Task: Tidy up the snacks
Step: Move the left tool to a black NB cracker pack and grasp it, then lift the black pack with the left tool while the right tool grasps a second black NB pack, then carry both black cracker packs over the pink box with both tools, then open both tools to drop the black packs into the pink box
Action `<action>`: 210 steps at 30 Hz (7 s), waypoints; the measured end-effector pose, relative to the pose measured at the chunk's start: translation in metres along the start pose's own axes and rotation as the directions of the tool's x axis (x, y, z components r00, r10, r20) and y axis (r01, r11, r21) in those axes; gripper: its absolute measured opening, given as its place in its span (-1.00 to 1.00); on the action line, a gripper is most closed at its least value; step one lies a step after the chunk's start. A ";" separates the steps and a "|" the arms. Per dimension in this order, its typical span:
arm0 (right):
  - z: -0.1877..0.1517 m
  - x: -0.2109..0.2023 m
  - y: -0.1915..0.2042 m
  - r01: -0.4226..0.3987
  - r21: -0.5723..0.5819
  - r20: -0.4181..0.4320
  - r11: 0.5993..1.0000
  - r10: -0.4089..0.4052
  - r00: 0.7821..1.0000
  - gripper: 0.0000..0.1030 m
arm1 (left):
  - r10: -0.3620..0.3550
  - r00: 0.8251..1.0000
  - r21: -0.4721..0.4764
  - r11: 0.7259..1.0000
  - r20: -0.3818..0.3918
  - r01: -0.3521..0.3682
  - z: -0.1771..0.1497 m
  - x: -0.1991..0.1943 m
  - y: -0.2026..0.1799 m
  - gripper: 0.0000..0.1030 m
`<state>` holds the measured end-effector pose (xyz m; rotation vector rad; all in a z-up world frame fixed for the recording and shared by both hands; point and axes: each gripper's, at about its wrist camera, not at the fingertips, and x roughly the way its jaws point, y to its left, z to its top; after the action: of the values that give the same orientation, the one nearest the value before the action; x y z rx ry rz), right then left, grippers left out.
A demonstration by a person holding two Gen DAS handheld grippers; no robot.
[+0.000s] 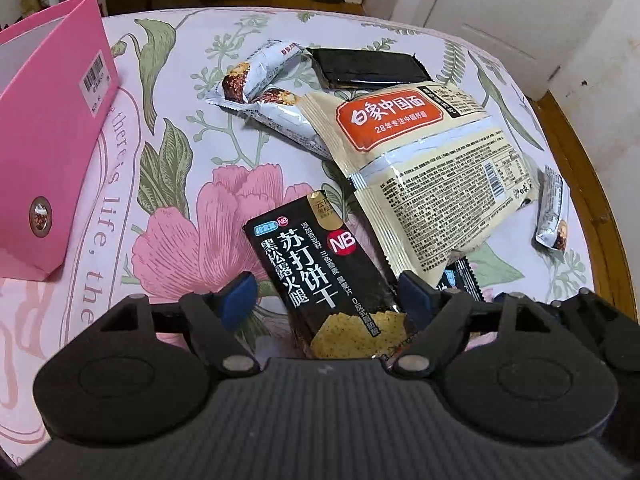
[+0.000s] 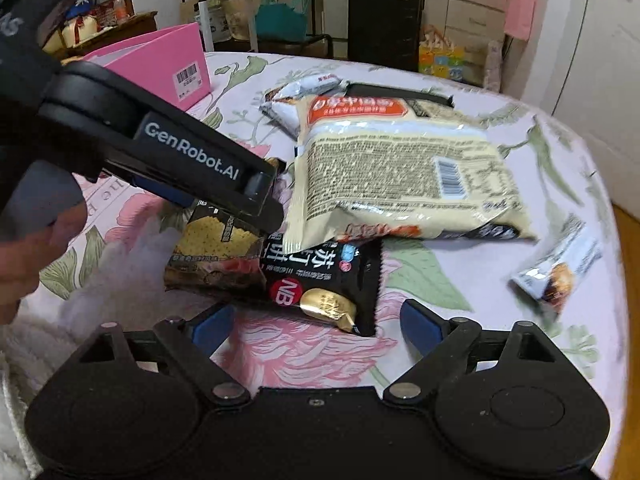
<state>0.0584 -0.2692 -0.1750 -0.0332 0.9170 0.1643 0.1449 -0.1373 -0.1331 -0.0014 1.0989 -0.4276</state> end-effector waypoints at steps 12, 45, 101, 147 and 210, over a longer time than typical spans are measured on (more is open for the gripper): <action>-0.010 -0.010 0.024 -0.034 -0.036 0.049 0.999 0.036 0.998 0.93 | -0.119 0.992 -0.047 0.992 -0.045 0.116 -0.005 -0.005 0.022 -0.08; 0.033 0.007 0.027 0.044 0.225 -0.137 0.973 -0.013 0.990 1.00 | -0.162 0.987 -0.125 0.979 0.017 0.163 -0.004 -0.038 0.084 -0.13; 0.062 0.029 0.062 -0.125 -0.222 -0.226 0.967 0.074 0.971 0.15 | -0.138 0.983 -0.121 0.985 -0.118 0.123 -0.014 -0.031 0.099 -0.22; 0.033 -0.030 0.043 -0.019 0.134 -0.187 0.991 0.045 0.981 0.15 | 0.007 0.995 0.023 1.000 -0.101 -0.005 -0.030 -0.042 0.065 -0.10; 0.258 0.051 0.222 -0.310 0.213 -0.061 0.926 0.329 0.942 0.45 | 0.256 0.957 -0.075 0.966 0.138 -0.248 0.076 -0.156 0.320 0.15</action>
<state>0.2570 -0.0186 -0.0490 0.3014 1.0280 0.3758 0.2576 0.1936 -0.0306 0.0558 0.9509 -0.1637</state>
